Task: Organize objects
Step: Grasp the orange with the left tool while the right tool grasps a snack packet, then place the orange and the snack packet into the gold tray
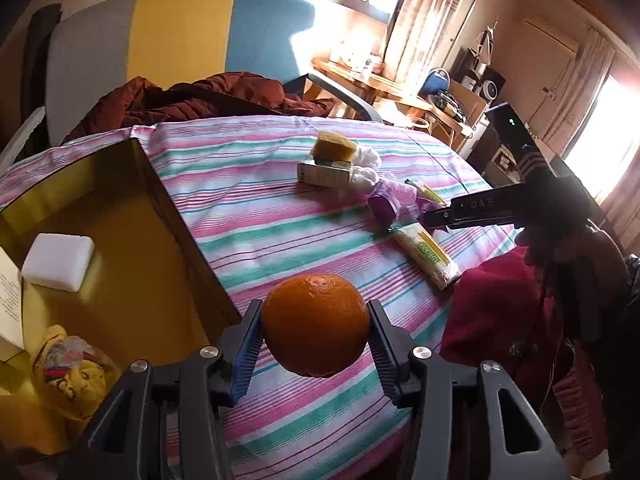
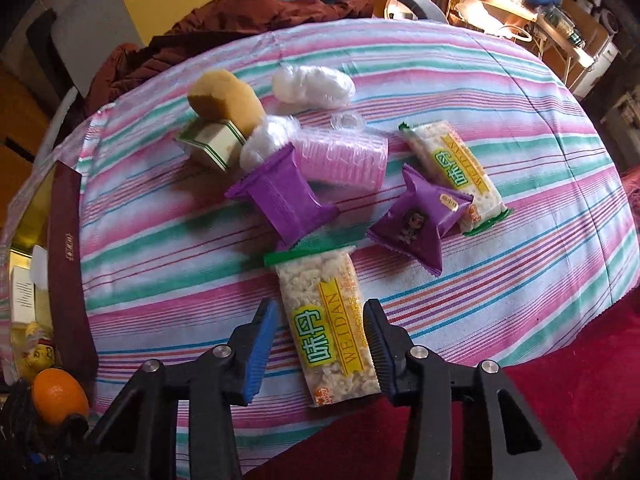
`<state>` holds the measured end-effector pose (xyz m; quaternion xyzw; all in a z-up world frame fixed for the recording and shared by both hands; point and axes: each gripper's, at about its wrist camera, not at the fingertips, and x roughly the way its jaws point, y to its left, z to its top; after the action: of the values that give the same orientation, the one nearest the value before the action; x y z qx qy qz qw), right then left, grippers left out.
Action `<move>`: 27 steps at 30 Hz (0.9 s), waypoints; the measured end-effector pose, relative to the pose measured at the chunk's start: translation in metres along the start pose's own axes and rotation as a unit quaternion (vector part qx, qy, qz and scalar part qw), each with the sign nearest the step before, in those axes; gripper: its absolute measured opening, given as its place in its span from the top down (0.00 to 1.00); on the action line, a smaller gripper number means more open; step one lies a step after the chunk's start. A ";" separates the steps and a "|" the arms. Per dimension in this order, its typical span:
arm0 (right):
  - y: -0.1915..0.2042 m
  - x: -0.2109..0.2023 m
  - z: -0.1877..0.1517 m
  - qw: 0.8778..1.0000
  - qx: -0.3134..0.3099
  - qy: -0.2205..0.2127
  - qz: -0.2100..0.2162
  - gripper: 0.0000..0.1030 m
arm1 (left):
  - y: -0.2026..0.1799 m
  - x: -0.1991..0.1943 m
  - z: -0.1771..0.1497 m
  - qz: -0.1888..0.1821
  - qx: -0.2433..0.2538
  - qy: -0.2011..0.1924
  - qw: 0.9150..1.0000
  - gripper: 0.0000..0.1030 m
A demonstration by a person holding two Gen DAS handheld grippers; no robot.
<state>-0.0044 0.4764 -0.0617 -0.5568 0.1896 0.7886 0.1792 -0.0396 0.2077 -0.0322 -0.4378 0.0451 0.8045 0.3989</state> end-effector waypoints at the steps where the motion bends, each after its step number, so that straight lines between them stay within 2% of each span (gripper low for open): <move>1: 0.001 -0.005 0.000 1.000 -0.004 -0.009 -0.001 0.56 | 0.005 -0.003 0.000 0.004 -0.007 -0.003 1.000 0.51; 3: 0.007 -0.010 0.001 1.000 -0.011 -0.018 -0.010 0.56 | 0.013 -0.011 -0.001 0.008 -0.016 -0.009 1.000 0.51; 5: 0.005 -0.006 0.004 1.000 -0.005 -0.008 -0.006 0.55 | 0.017 -0.017 -0.004 0.014 -0.020 -0.013 1.000 0.51; 6: 0.004 -0.003 0.008 1.000 -0.008 -0.003 -0.011 0.50 | 0.018 -0.019 -0.005 0.015 -0.022 -0.014 1.000 0.51; 7: 0.004 0.000 0.008 1.000 -0.016 0.004 -0.017 0.38 | 0.020 -0.021 -0.006 0.016 -0.024 -0.014 0.999 0.51; 8: 0.006 0.004 0.006 0.999 -0.026 0.015 -0.019 0.30 | 0.020 -0.022 -0.007 0.017 -0.027 -0.014 0.999 0.51; 9: 0.008 0.010 0.005 0.999 -0.036 0.028 -0.017 0.17 | 0.021 -0.023 -0.008 0.018 -0.029 -0.014 0.999 0.51; 10: 0.010 0.015 0.004 0.998 -0.045 0.039 -0.020 0.11 | 0.020 -0.024 -0.009 0.018 -0.028 -0.014 0.999 0.51; 14: 0.012 0.035 0.003 0.993 -0.067 0.076 -0.056 0.15 | 0.018 -0.028 -0.011 0.017 -0.027 -0.017 0.999 0.51; 15: 0.013 0.040 0.003 0.992 -0.073 0.086 -0.060 0.30 | 0.019 -0.029 -0.011 0.018 -0.027 -0.018 0.999 0.51; 16: 0.014 0.046 0.001 0.989 -0.083 0.099 -0.067 0.56 | 0.019 -0.031 -0.011 0.018 -0.027 -0.020 0.999 0.51; 18: 0.020 0.048 -0.002 0.986 -0.104 0.103 -0.080 0.57 | 0.021 -0.036 -0.012 0.018 -0.029 -0.023 0.999 0.51; 22: 0.032 0.018 -0.003 0.989 -0.114 0.058 -0.073 0.57 | 0.030 -0.047 -0.012 0.022 -0.040 -0.033 0.998 0.51; 27: 0.057 -0.045 -0.005 0.991 -0.128 -0.023 -0.015 0.57 | 0.057 -0.068 -0.010 0.039 -0.072 -0.057 0.995 0.51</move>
<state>-0.0142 0.4215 -0.0148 -0.5594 0.0741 0.8164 0.1229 -0.0513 0.1241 -0.0037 -0.4167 -0.0190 0.8445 0.3360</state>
